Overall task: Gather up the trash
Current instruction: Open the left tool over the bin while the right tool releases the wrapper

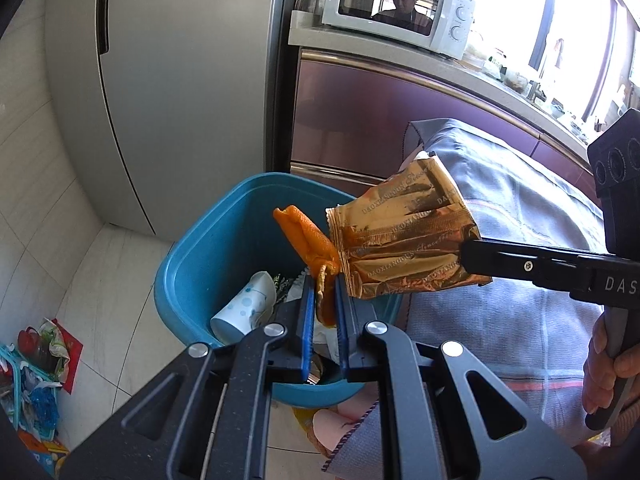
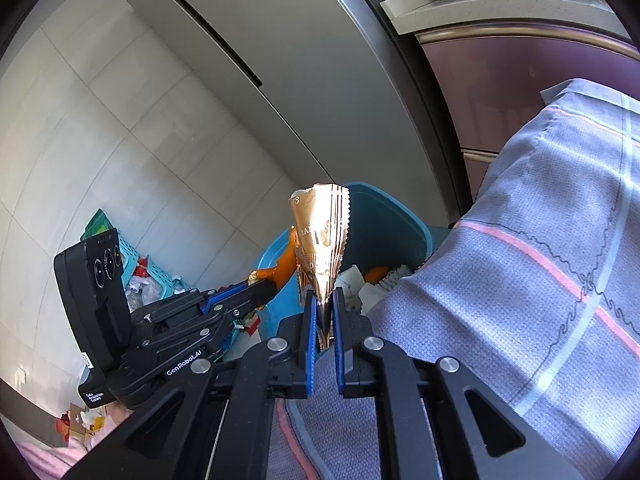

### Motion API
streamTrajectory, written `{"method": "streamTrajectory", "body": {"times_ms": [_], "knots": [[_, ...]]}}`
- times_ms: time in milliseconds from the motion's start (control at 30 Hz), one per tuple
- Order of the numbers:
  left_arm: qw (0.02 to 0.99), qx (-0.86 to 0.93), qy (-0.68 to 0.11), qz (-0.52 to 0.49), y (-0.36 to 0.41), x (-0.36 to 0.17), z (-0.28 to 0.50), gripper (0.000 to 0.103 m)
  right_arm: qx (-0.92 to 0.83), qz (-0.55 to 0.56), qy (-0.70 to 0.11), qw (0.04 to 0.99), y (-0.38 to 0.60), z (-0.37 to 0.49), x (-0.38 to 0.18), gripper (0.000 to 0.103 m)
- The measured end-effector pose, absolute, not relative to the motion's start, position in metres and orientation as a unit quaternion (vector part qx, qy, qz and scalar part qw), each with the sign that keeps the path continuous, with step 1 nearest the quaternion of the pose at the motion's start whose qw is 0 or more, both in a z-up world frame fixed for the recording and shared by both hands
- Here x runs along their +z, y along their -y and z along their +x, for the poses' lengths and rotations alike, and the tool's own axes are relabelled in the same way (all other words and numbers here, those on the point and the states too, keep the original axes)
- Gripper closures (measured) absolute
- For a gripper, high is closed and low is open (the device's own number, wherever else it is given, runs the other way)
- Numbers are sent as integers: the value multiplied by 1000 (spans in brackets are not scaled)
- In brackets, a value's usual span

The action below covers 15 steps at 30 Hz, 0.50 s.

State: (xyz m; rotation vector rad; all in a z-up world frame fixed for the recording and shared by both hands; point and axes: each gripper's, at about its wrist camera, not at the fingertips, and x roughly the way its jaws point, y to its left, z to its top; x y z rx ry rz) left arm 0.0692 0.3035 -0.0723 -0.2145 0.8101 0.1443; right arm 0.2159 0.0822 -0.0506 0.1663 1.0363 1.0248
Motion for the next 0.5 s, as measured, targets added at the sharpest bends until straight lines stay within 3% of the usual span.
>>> {"method": "streamTrajectory", "body": {"times_ms": [500], "knots": [[905, 81, -402, -111, -308, -88, 79, 93, 462, 46, -487, 739, -107, 223, -61, 96]]}}
